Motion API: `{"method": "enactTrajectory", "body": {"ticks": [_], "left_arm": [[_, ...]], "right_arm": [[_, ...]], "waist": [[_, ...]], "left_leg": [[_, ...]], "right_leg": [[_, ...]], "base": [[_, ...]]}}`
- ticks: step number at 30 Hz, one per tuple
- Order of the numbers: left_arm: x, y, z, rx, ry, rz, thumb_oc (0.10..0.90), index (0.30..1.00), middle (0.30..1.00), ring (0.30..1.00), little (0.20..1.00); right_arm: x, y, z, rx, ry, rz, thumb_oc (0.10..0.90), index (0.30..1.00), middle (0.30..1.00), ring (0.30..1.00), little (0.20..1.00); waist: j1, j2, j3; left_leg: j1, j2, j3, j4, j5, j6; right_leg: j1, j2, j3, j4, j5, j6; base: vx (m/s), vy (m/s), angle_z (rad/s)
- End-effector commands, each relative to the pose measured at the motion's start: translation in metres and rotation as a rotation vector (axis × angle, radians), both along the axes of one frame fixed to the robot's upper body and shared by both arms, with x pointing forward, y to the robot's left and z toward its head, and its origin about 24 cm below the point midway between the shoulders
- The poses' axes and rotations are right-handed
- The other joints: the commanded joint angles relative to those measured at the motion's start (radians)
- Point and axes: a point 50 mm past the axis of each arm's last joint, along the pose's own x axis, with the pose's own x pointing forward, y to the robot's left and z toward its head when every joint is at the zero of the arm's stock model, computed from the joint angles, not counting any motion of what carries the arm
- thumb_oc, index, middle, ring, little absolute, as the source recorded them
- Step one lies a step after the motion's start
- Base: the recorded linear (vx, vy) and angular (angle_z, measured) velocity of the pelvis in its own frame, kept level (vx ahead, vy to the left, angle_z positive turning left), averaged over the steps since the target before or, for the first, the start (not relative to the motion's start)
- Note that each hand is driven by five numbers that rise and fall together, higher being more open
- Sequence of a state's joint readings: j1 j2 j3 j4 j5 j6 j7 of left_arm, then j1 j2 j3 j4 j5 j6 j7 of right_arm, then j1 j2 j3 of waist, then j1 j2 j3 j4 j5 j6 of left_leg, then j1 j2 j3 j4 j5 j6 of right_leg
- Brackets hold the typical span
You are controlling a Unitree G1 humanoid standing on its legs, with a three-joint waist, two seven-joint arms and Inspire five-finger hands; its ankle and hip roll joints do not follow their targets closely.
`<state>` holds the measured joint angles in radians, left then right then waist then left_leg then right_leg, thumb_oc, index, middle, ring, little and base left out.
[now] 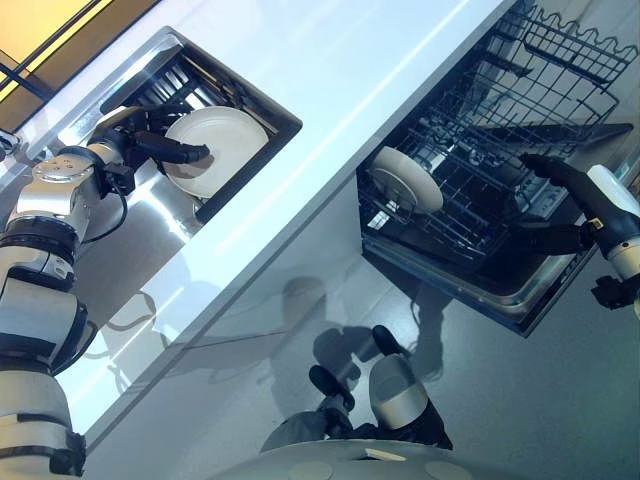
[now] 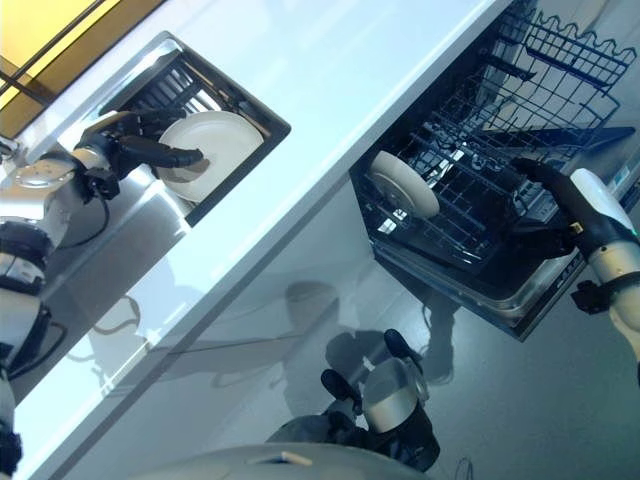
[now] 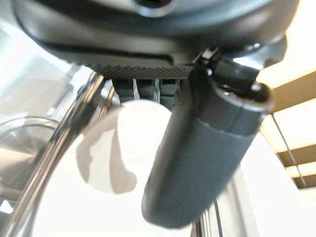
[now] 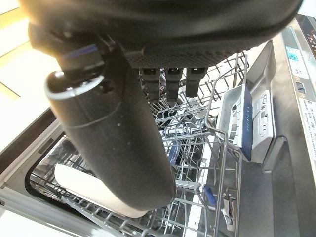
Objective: Pick up plates and place into dishwasher.
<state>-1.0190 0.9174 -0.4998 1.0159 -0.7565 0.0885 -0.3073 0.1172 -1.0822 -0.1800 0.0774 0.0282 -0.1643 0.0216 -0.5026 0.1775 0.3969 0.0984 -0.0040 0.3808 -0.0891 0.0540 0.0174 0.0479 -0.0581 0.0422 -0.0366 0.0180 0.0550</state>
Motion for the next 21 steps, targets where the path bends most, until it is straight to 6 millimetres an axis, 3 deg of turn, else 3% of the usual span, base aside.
{"method": "enactTrajectory", "body": {"ticks": [1,21], "left_arm": [[0.002,-0.005,0.031,-0.010,-0.086,-0.084,0.100,0.300,0.300,0.300,0.200],[0.000,-0.005,0.039,-0.071,-0.099,-0.115,0.100,0.300,0.300,0.300,0.200]], "right_arm": [[0.001,0.005,0.058,-0.072,-0.251,0.044,0.800,0.900,0.900,0.900,0.900],[-0.008,0.003,0.043,-0.039,-0.255,0.020,0.800,0.900,0.900,0.900,0.900]], "waist": [[0.020,-0.017,-0.105],[0.033,-0.019,-0.165]], "left_leg": [[0.022,-0.044,0.029,0.083,-0.120,-0.014],[0.052,-0.045,0.023,0.069,-0.125,-0.011]], "right_leg": [[-0.091,0.043,-0.029,0.081,-0.034,0.057],[-0.048,0.056,-0.030,0.061,-0.033,0.061]], "base": [[0.00,0.000,0.00],[0.00,-0.001,0.00]]}}
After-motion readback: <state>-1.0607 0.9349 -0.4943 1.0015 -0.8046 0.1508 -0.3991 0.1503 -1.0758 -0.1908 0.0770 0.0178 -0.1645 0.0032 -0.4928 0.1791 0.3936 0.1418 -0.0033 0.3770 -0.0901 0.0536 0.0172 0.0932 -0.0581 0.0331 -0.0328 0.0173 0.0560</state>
